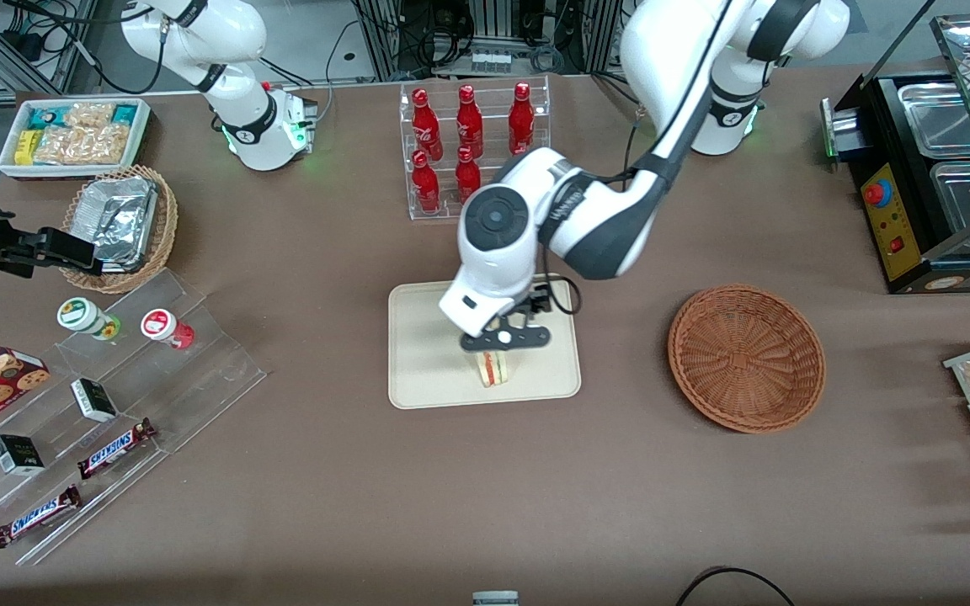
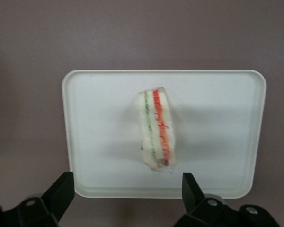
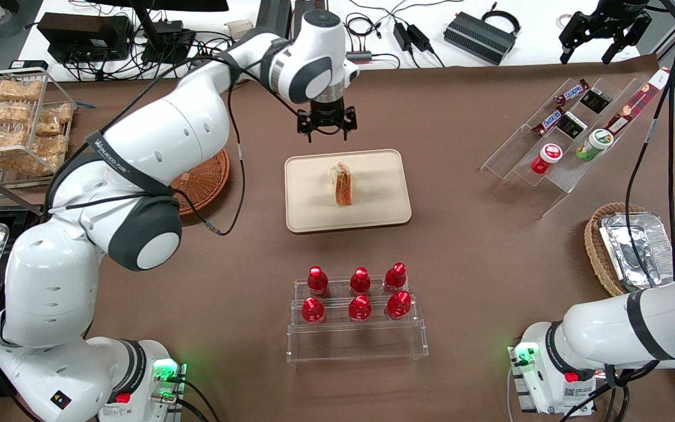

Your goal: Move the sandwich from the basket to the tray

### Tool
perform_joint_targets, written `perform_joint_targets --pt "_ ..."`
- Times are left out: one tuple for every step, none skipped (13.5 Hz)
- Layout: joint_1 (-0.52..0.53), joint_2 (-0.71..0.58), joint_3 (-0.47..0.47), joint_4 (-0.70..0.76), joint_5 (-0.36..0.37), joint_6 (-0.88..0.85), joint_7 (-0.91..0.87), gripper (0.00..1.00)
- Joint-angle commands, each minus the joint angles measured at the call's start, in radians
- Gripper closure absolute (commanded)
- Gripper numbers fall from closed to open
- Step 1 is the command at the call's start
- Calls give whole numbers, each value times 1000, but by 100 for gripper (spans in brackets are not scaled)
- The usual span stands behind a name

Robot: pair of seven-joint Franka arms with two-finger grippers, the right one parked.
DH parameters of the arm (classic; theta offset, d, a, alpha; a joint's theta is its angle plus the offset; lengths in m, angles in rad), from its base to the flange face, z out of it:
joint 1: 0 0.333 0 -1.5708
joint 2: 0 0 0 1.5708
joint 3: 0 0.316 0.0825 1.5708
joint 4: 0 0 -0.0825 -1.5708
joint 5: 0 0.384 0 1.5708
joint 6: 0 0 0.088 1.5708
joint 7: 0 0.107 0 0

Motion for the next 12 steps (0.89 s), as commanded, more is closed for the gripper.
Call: perform_joint_targets --pt "76 -113 -7 -125 8 -12 155 0" --pt "104 -157 -7 -171 8 -14 235 0" --pt "137 -196 -7 -209 6 -14 292 0" --pt "168 -225 -7 -235 0 -19 334 0" --pt "203 -252 -7 -263 0 -25 386 0" --pt "231 -280 -7 -294 -1 -26 451 0" --pt "266 -312 -7 -329 -1 -32 513 0" --pt "304 -347 -7 -361 -1 -34 564 0" --pt "335 -378 -7 -390 -5 -35 617 0" --pt "367 -413 -7 -423 -8 -49 685 0" --pt "390 -441 -7 -444 -8 -66 728 0" --pt "410 -464 -7 -460 -8 -80 742 0"
